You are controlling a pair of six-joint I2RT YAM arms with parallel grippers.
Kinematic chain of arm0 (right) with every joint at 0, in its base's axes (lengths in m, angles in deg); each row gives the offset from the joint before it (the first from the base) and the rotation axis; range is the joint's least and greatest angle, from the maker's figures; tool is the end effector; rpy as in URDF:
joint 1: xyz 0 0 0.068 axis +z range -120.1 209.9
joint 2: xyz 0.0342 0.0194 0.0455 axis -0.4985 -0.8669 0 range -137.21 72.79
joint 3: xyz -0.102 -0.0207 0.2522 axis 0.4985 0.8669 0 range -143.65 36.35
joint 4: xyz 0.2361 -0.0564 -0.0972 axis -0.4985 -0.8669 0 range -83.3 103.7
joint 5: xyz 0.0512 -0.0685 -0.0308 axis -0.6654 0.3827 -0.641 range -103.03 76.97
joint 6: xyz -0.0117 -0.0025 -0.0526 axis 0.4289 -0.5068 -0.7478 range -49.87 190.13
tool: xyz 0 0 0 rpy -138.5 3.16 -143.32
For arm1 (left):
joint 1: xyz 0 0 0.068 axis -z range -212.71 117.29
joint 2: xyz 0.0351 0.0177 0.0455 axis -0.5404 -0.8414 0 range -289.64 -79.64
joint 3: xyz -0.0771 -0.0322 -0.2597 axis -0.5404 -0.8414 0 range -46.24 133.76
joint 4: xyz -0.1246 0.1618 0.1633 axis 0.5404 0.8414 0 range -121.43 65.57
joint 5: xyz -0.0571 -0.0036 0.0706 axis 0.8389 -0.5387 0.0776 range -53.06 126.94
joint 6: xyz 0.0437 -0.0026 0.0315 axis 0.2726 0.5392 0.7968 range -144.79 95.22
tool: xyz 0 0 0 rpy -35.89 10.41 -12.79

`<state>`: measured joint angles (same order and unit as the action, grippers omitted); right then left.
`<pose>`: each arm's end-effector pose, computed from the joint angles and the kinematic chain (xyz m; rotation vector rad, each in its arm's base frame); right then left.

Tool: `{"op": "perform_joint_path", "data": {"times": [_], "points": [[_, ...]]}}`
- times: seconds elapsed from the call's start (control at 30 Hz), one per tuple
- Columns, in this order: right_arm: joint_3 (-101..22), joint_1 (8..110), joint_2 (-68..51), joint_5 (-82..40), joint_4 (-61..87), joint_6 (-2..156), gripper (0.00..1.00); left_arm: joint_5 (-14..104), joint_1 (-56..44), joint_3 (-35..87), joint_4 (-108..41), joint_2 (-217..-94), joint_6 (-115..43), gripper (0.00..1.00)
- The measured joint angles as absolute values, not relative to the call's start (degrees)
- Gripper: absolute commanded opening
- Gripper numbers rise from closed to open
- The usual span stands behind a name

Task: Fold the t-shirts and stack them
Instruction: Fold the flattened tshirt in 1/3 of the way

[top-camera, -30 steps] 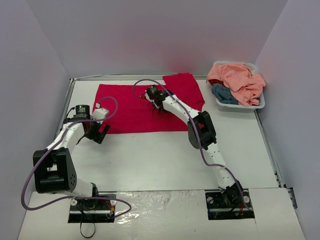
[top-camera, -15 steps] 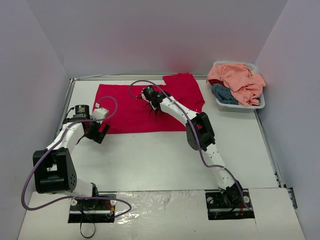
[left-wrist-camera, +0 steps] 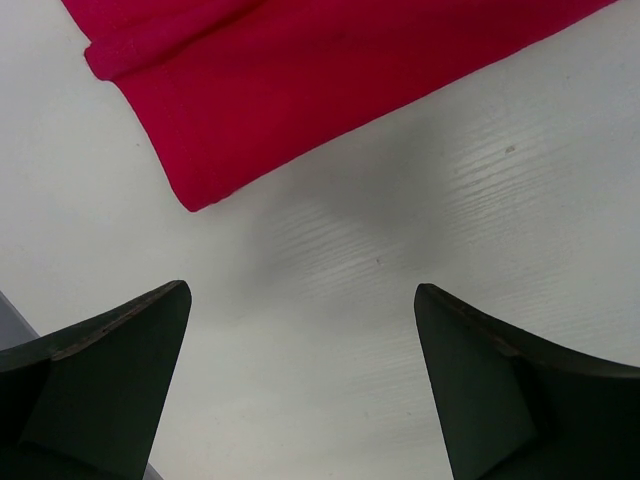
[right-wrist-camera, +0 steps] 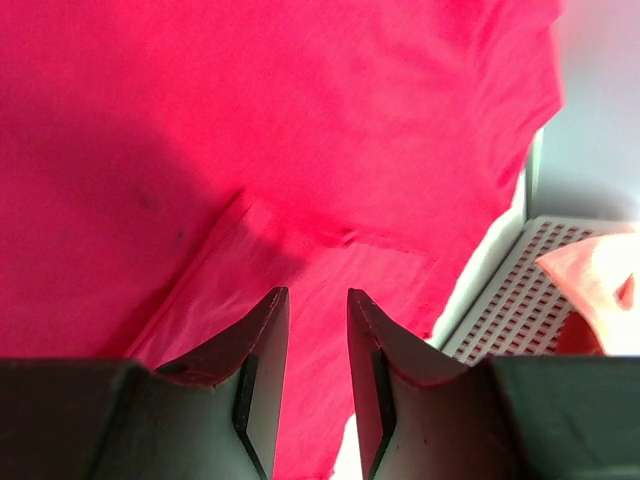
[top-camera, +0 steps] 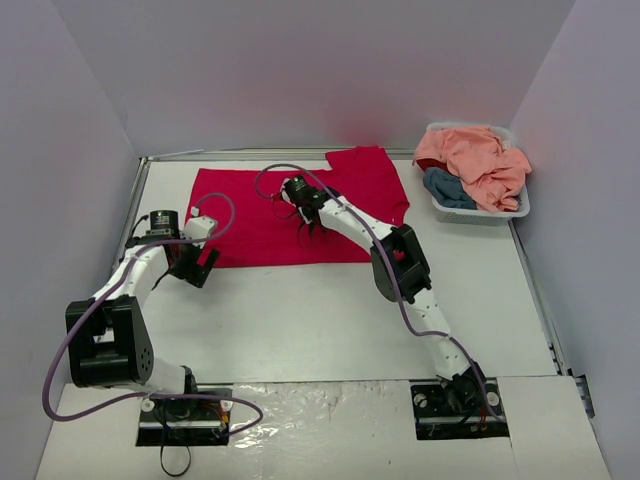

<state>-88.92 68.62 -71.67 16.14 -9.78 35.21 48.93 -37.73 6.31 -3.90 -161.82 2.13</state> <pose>0.4502 0.3388 0.1720 -1.1412 1.9520 -0.5516 0.2852 0.0177 0.2147 0.5585 2.4739 -0.0503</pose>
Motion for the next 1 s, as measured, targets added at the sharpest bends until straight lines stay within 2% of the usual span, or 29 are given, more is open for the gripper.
{"op": "perform_joint_path", "data": {"times": [0.2, 0.37, 0.57, 0.6, 0.67, 0.7, 0.77, 0.87, 1.0], "points": [[-74.84, 67.92, -63.28, 15.37, -9.94, 35.65, 0.31, 48.97, -37.73, 6.23, -3.88, -161.51, 2.20, 0.94], [-59.11, 65.34, -47.83, 13.06, -9.74, 36.42, 0.38, 49.50, -37.73, 6.03, -3.42, -161.29, 3.25, 0.94], [-46.32, 60.91, -34.65, 11.15, -9.76, 38.08, 0.39, 49.61, -38.05, 6.18, -3.07, -163.74, 5.30, 0.95], [-44.68, 60.27, -33.60, 10.76, -9.98, 38.45, 0.39, 49.67, -38.18, 6.40, -2.99, -164.74, 5.69, 0.99], [-41.77, 59.49, -32.33, 9.75, -10.29, 39.08, 0.39, 50.13, -38.42, 7.10, -2.68, -166.91, 6.81, 1.00], [-40.66, 59.22, -31.98, 9.32, -10.55, 39.37, 0.40, 50.46, -38.49, 7.58, -2.40, -168.02, 7.38, 0.95], [-38.65, 58.96, -31.50, 8.18, -10.94, 40.22, 0.41, 51.01, -38.71, 8.46, -1.96, -169.71, 8.60, 0.91], [-35.94, 58.74, -30.52, 6.10, -11.29, 41.38, 0.41, 51.73, -38.86, 10.36, -1.11, -172.02, 10.61, 0.77], [-33.47, 58.44, -29.14, 3.13, -11.36, 42.95, 0.41, 52.47, -39.54, 14.01, 0.14, -175.30, 12.80, 0.74]]}}
